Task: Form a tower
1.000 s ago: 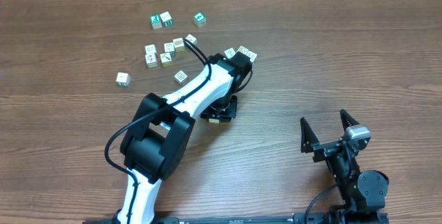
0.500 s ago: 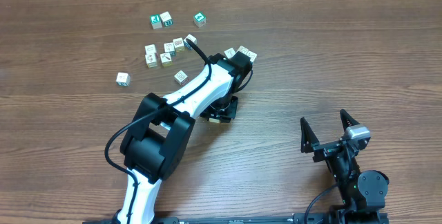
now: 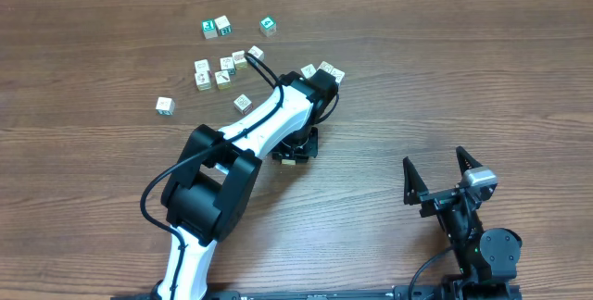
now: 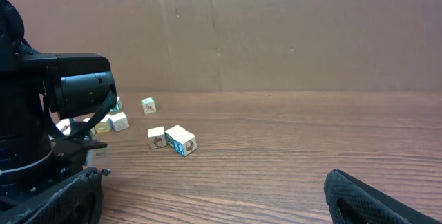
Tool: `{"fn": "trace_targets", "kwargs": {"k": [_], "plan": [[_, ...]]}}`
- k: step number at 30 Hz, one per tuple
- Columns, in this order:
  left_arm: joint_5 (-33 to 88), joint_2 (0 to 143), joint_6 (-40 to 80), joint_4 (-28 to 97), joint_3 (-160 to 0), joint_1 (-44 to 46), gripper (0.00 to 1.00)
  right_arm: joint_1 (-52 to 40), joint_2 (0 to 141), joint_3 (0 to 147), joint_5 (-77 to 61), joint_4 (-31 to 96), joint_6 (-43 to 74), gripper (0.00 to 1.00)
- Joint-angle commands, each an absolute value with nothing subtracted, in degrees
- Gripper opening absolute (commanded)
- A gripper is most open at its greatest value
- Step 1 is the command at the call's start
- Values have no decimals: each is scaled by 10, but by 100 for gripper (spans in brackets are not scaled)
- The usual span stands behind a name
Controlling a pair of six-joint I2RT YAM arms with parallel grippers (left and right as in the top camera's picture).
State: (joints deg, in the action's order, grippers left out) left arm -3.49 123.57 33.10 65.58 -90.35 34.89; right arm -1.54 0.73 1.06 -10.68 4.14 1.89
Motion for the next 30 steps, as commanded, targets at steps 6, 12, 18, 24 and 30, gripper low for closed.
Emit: {"fn": "trace_targets", "kwargs": {"k": [6, 12, 18, 24, 30], "plan": [[-31, 1244, 375, 658, -901, 352, 44, -15, 2, 4, -106, 39, 17, 100], [-32, 1230, 372, 658, -939, 332, 57, -15, 2, 4, -106, 39, 17, 100], [-32, 1195, 349, 680, -1049, 296, 66, -15, 2, 4, -106, 39, 17, 100], [-34, 1179, 354, 685, -1093, 248, 100, -15, 2, 4, -106, 39, 17, 100], [-36, 1185, 389, 656, -1058, 199, 100, -15, 2, 4, -106, 39, 17, 100]]}}
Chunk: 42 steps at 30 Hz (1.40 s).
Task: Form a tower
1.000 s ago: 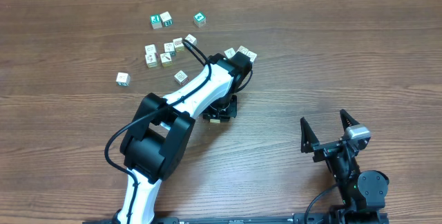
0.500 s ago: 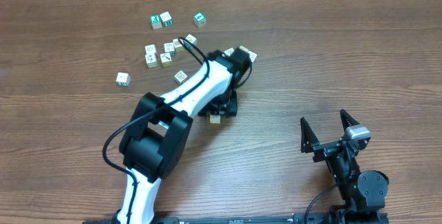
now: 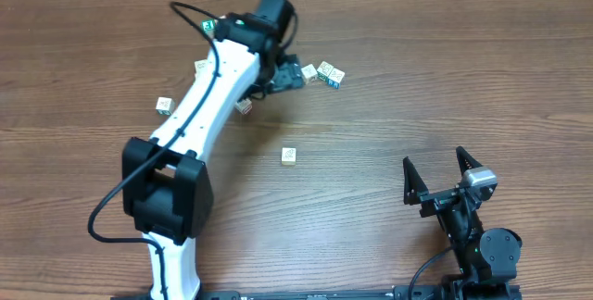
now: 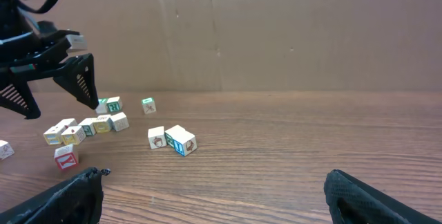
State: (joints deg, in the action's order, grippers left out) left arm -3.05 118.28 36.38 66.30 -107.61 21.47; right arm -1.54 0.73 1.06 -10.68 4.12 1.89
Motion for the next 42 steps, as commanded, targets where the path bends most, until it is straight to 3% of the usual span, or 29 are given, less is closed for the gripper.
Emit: {"fn": "trace_targets", "kwargs": {"k": [1, 3, 5, 8, 9, 18, 31, 42], "plan": [[-36, 1187, 394, 647, -1053, 194, 100, -15, 2, 4, -106, 39, 17, 100], [-35, 1191, 395, 625, -1038, 182, 94, -15, 2, 4, -106, 39, 17, 100], [-36, 1198, 395, 618, -1031, 176, 72, -15, 2, 4, -106, 39, 17, 100], [-36, 1214, 395, 618, -1029, 170, 55, -15, 2, 4, -106, 39, 17, 100], [-36, 1216, 395, 618, -1029, 170, 53, -15, 2, 4, -106, 39, 17, 100], [-48, 1255, 410, 617, -1028, 167, 59, -15, 2, 4, -106, 39, 17, 100], [-91, 1260, 479, 622, -1010, 157, 57, -15, 2, 4, -106, 39, 17, 100], [-95, 1260, 489, 565, -975, 157, 44, -15, 2, 4, -106, 39, 17, 100]]}}
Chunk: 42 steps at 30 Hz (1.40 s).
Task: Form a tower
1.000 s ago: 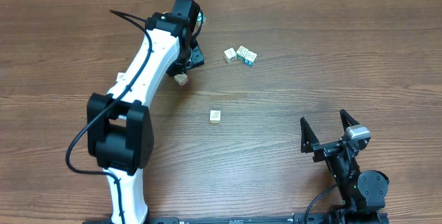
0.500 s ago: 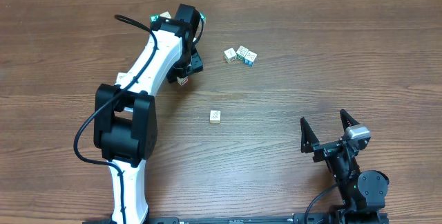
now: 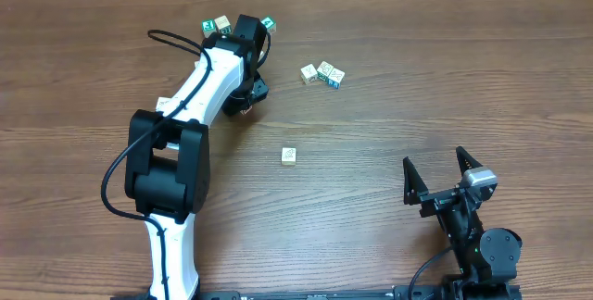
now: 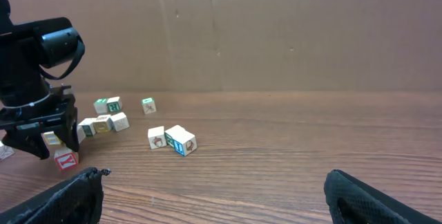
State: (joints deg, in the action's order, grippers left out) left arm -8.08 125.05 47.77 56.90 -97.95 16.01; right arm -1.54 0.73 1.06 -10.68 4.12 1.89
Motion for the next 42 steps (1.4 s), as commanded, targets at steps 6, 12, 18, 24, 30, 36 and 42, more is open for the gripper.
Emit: {"fn": "trace_targets", "kwargs": {"k": [6, 12, 18, 24, 30, 36, 42], "plan": [[-95, 1260, 488, 558, -965, 157, 43, -15, 2, 4, -106, 39, 17, 100], [-95, 1260, 480, 542, -951, 157, 37, -15, 2, 4, -106, 39, 17, 100], [-87, 1260, 440, 541, -951, 157, 30, -15, 2, 4, -106, 39, 17, 100], [-48, 1260, 356, 540, -951, 157, 33, -15, 2, 4, -106, 39, 17, 100], [6, 1260, 290, 566, -951, 158, 38, -15, 2, 4, -106, 39, 17, 100], [27, 1260, 258, 637, -951, 158, 40, -15, 2, 4, -106, 39, 17, 100], [26, 1260, 244, 657, -951, 157, 48, -15, 2, 4, -106, 39, 17, 100]]}}
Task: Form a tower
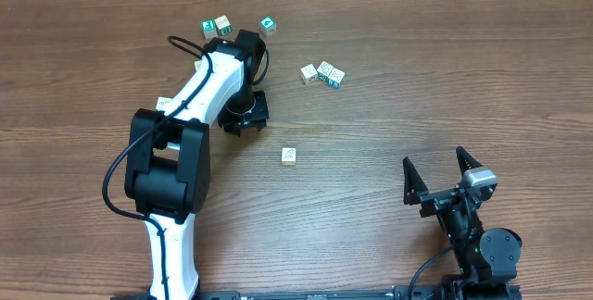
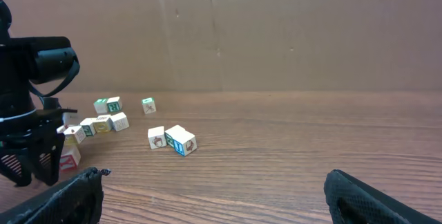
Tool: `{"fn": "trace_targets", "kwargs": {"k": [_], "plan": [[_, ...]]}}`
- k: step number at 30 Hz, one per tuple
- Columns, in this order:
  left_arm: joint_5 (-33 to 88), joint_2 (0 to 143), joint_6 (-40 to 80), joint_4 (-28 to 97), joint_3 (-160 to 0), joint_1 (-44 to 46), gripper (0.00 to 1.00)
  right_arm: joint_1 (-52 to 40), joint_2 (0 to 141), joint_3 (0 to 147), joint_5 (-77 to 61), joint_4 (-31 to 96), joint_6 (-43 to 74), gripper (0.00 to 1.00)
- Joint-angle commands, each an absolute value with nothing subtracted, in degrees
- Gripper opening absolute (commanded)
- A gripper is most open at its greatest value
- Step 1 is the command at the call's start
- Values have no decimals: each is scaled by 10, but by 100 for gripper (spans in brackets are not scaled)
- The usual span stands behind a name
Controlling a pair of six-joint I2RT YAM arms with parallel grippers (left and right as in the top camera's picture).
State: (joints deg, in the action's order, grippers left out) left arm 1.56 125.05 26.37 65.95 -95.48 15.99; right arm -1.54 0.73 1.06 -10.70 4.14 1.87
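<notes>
Small picture cubes are scattered on the wooden table. One lone cube (image 1: 290, 156) lies mid-table. A pair (image 1: 326, 71) with a third beside it lies further back, seen too as the pair (image 2: 181, 141). Green-faced cubes (image 1: 223, 25) sit at the far edge. My left gripper (image 1: 245, 117) hangs low over the near side of the left cluster (image 2: 103, 122), pointing down. In the right wrist view the left gripper (image 2: 31, 165) stands just beside a red-lettered cube (image 2: 70, 157); what is between its fingers is hidden. My right gripper (image 1: 434, 159) rests open at the front right.
A cardboard wall (image 2: 276, 30) closes off the back of the table. The left arm's white links (image 1: 199, 87) stretch from the front left across to the cluster. One more cube (image 1: 165, 104) peeks out left of that arm.
My left gripper has shifted a little toward the front of the table, away from the cluster's middle. The cubes in view and the right arm have not moved.
My left gripper stood low over the mid-table spot, hiding it. Then it was open, raised over the back cluster, with a lone cube showing at that spot. Then it was down among the cluster's cubes, and now sits slightly nearer the front.
</notes>
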Motion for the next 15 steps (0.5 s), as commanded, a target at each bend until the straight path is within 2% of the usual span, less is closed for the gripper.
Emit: {"fn": "trace_targets", "kwargs": {"k": [1, 3, 4, 5, 6, 10, 15], "plan": [[26, 1260, 244, 650, -951, 156, 51, -15, 2, 4, -106, 39, 17, 100], [26, 1260, 244, 631, -951, 154, 63, -15, 2, 4, -106, 39, 17, 100], [26, 1260, 244, 619, -951, 153, 74, -15, 2, 4, -106, 39, 17, 100], [26, 1260, 244, 607, -951, 153, 78, -15, 2, 4, -106, 39, 17, 100], [26, 1260, 244, 595, -951, 153, 75, -15, 2, 4, -106, 39, 17, 100], [24, 1260, 244, 557, -951, 153, 54, -15, 2, 4, -106, 39, 17, 100], [21, 1260, 260, 538, -951, 152, 50, -15, 2, 4, -106, 39, 17, 100]]}}
